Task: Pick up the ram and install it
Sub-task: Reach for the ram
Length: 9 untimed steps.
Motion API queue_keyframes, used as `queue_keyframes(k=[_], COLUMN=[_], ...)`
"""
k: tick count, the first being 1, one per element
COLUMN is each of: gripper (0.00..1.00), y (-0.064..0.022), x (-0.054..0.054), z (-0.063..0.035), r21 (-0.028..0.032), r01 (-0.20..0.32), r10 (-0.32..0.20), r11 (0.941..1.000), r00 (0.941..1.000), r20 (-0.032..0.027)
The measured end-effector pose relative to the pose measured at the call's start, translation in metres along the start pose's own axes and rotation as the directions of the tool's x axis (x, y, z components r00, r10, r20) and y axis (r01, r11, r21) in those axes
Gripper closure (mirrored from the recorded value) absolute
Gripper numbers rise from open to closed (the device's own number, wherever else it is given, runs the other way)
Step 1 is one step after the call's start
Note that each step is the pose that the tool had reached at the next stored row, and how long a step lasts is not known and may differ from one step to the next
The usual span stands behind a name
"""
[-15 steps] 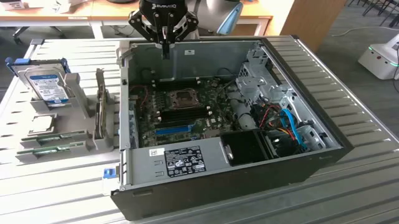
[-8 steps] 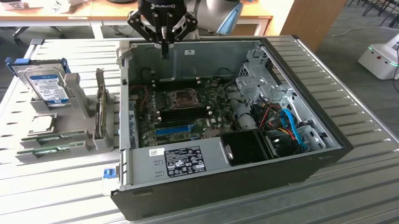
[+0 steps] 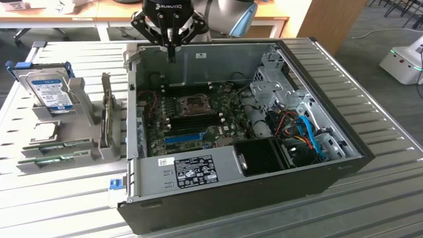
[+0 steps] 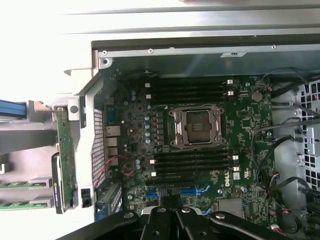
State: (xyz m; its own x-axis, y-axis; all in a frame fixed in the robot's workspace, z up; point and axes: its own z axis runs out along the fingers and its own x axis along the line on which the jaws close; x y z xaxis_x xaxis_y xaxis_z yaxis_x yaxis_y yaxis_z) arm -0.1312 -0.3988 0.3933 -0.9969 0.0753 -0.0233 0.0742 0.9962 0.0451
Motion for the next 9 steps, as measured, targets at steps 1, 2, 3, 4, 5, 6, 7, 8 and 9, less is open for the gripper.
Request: queue_keyframes(k=[1,2,3,4,5,6,7,8,9], gripper=[0.89,0.89,0.89,0.89,0.89,0.89,0.89,0.89,0.89], y=[-0.0001,-0.0001,-0.0002,-0.0003,-0.0003,-0.0004,-0.0004,-0.0005,-0.0005], x=[0.0009,0.0017,0.0026,0.0034,0.0042,0.005,0.0057,0.0064,0.007], z=[0.0,0.0,0.0,-0.0001,-0.0001,-0.0001,-0.0001,-0.0001,-0.0002], r21=[0.0,0.0,0.0,0.0,0.0,0.0,-0.0001,0.0,0.0], r01=[0.0,0.0,0.0,0.0,0.0,0.0,0.0,0.0,0.0], r10=[0.0,0.0,0.0,0.0,0.0,0.0,0.0,0.0,0.0], r11=[1.0,1.0,1.0,1.0,1.0,1.0,1.0,1.0,1.0], r00=[1.0,1.0,1.0,1.0,1.0,1.0,1.0,1.0,1.0], r20=[0.0,0.0,0.0,0.0,0.0001,0.0,0.0001,0.0,0.0])
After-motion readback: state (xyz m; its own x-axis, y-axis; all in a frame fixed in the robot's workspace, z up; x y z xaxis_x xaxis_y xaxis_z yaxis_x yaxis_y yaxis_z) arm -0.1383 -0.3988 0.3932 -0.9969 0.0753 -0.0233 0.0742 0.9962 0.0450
